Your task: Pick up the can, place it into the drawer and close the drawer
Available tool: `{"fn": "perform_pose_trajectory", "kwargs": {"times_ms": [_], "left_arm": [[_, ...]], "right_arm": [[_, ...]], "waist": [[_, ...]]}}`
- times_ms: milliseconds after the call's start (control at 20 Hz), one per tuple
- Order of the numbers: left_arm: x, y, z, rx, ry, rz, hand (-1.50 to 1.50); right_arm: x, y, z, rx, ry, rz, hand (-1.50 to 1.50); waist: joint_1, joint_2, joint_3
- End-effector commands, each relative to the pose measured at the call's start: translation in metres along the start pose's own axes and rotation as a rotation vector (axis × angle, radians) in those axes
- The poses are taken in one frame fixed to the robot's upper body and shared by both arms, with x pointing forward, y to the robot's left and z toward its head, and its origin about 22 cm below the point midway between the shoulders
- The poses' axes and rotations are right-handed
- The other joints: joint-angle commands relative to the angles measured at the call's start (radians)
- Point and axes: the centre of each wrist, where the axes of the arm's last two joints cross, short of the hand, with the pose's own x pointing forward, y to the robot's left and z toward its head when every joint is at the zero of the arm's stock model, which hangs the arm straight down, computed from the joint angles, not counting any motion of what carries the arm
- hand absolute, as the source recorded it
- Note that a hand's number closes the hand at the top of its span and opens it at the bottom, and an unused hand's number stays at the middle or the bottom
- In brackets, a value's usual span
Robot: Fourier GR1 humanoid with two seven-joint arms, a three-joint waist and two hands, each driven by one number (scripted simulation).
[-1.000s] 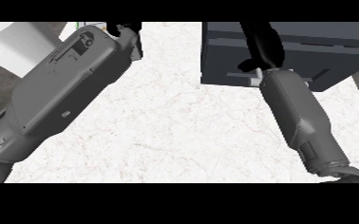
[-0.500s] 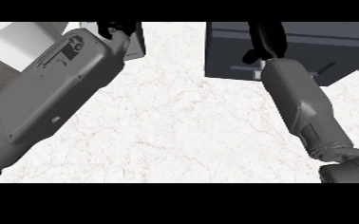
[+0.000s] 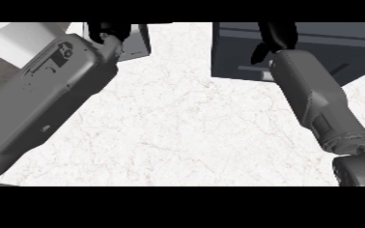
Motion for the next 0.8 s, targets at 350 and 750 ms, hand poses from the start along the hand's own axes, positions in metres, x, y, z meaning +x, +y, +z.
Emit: {"fn": "perform_pose_trajectory", "kwargs": {"times_ms": [350,750], "left_arm": [[-0.001,0.005,0.008,-0.01,0.002,-0.001,-1.5],[0.008,0.009,0.013,-0.02,-0.009,0.003,-1.5]], "right_arm": [[0.024,-0.028,-0.028,-0.009,0.033,-0.527,-1.5],[0.02,-0.028,-0.027,-0.048,0.067,-0.758,-1.5]], "waist": [[0.017,-0.007,-0.003],[0.014,-0.01,-0.006]]}}
